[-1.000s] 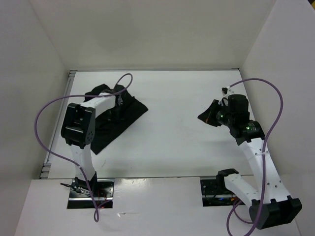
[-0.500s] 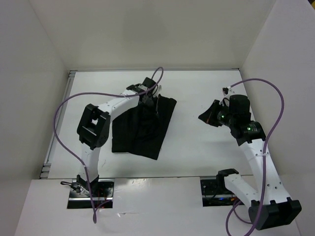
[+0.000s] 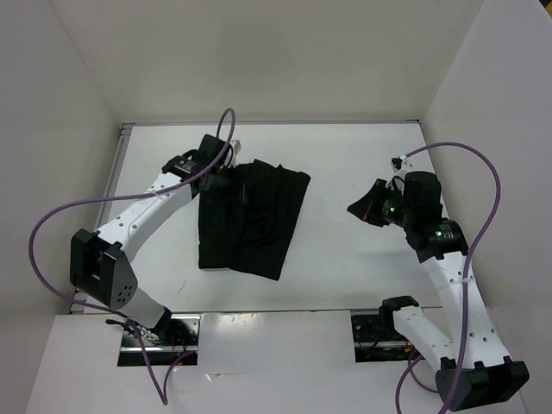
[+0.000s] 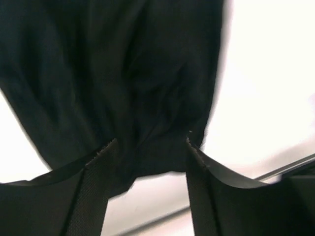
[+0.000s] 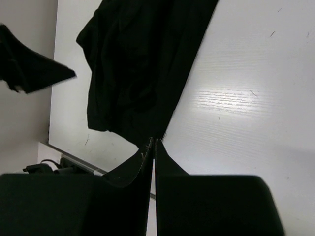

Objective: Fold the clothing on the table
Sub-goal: Flatten the skirt out

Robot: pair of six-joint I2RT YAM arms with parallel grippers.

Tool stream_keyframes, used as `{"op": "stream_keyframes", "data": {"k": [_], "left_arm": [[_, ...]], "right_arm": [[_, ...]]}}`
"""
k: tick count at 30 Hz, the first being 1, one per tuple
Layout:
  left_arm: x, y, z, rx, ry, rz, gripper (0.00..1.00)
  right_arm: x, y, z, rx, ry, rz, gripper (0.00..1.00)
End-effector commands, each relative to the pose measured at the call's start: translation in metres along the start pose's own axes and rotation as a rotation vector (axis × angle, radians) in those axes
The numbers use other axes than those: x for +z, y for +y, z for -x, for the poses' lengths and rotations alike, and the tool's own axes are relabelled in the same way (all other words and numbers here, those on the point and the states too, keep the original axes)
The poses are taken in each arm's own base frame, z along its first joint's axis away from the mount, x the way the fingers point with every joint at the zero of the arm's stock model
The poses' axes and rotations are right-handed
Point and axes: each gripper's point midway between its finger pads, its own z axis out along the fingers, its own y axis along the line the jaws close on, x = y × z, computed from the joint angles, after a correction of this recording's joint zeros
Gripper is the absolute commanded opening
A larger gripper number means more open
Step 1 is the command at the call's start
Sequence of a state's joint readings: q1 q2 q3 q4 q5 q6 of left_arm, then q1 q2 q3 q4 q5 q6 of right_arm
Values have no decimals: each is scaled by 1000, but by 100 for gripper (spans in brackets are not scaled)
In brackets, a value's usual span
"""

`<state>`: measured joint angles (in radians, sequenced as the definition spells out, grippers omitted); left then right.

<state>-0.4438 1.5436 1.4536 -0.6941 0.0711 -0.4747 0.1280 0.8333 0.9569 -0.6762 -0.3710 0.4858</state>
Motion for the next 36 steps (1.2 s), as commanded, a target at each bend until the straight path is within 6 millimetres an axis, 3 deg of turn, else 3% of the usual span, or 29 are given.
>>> {"op": "stream_keyframes", "data": {"k": [1, 3, 7, 10, 13, 22, 23, 36], "left_arm": [[4, 38, -63, -4, 185, 144, 64], [-3, 46, -88, -18, 232, 208, 72], [-17, 65, -124, -102, 285, 376, 72], [-17, 74, -138, -122, 306, 411, 72], [-7, 69, -147, -130, 326, 379, 68], [18, 64, -151, -118, 343, 393, 59], [19, 63, -144, -117, 320, 389, 59], [53, 77, -156, -104, 369, 480, 47]], "right_arm": [[-2, 1, -3, 6, 8, 14, 7], [-2, 1, -3, 10, 7, 16, 7], [0, -3, -8, 26, 22, 8, 9], [2, -5, -13, 31, 36, 10, 9], [3, -7, -16, 44, 43, 5, 9], [9, -9, -17, 43, 64, 4, 9], [9, -9, -17, 43, 64, 4, 9], [18, -15, -21, 43, 105, -8, 9]]}}
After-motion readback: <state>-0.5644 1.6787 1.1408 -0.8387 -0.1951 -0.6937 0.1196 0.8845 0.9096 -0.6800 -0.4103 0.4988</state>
